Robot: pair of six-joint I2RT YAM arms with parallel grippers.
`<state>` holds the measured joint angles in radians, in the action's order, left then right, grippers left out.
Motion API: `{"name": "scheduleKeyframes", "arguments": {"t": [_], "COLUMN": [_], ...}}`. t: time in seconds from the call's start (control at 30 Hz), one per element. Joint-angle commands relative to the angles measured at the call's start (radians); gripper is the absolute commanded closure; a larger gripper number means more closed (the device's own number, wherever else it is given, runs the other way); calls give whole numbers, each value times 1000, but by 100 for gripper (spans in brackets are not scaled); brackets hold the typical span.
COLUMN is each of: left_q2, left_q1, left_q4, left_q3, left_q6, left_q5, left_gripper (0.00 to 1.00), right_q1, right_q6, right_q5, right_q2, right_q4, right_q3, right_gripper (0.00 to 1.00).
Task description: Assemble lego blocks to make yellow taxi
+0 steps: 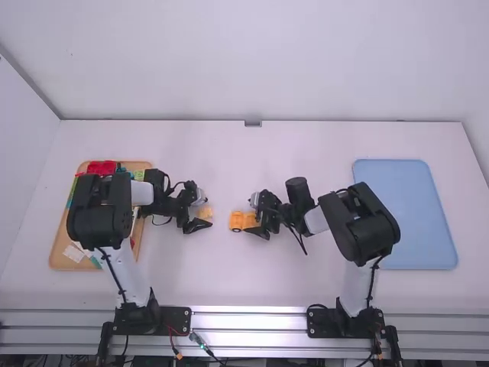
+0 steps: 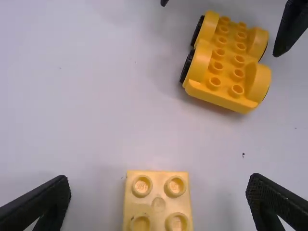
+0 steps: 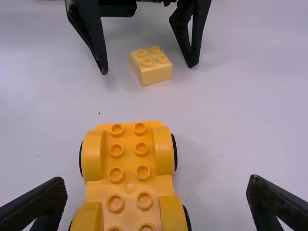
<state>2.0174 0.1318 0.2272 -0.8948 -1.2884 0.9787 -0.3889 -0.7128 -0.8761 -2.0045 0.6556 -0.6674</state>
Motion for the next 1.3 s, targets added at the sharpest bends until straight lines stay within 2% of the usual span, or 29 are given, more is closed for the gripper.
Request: {"name": "scheduleKeyframes", "arguments": {"t": [0.0, 0.43, 0.47, 0.57, 0.67, 0.73, 1.03, 1.13, 1.17, 1.2, 1.27], "left_q2": [9, 9, 9, 9, 2, -2, -6, -6, -6, -6, -6], "left_q1": [1, -7, -8, -7, -8, -8, -8, -2, -1, -1, -4], "left_q4": [10, 3, 24, 115, 189, 196, 23, -82, -103, -115, -136], "left_q3": [23, -2, -17, -50, -70, -69, 5, 46, 58, 64, 81], "left_q6": [-11, 62, 57, -60, -127, -120, -69, -31, -32, -32, -32], "left_q5": [-87, -135, -150, -154, -130, -139, -145, -149, -150, -150, -150], "left_gripper": [1, 1, 3, 21, 24, 23, 24, 30, 39, 44, 48], "right_q1": [3, 3, 2, 3, 2, 3, 3, 3, 3, 3, 3], "right_q6": [10, 10, 10, 10, 10, 10, 10, 13, 32, 43, 76], "right_q5": [-5, -6, -5, -5, -6, -6, -5, -5, -5, -5, -5], "right_q2": [-17, -17, -17, -17, -17, -17, -17, -17, -17, -17, -17], "right_q4": [2, -5, -5, -5, -5, -5, -4, 2, 14, 20, 42], "right_q3": [5, 5, 5, 5, 5, 5, 5, 5, 5, 5, 5], "right_gripper": [1, 1, 1, 1, 1, 1, 1, 1, 1, 1, 1]}}
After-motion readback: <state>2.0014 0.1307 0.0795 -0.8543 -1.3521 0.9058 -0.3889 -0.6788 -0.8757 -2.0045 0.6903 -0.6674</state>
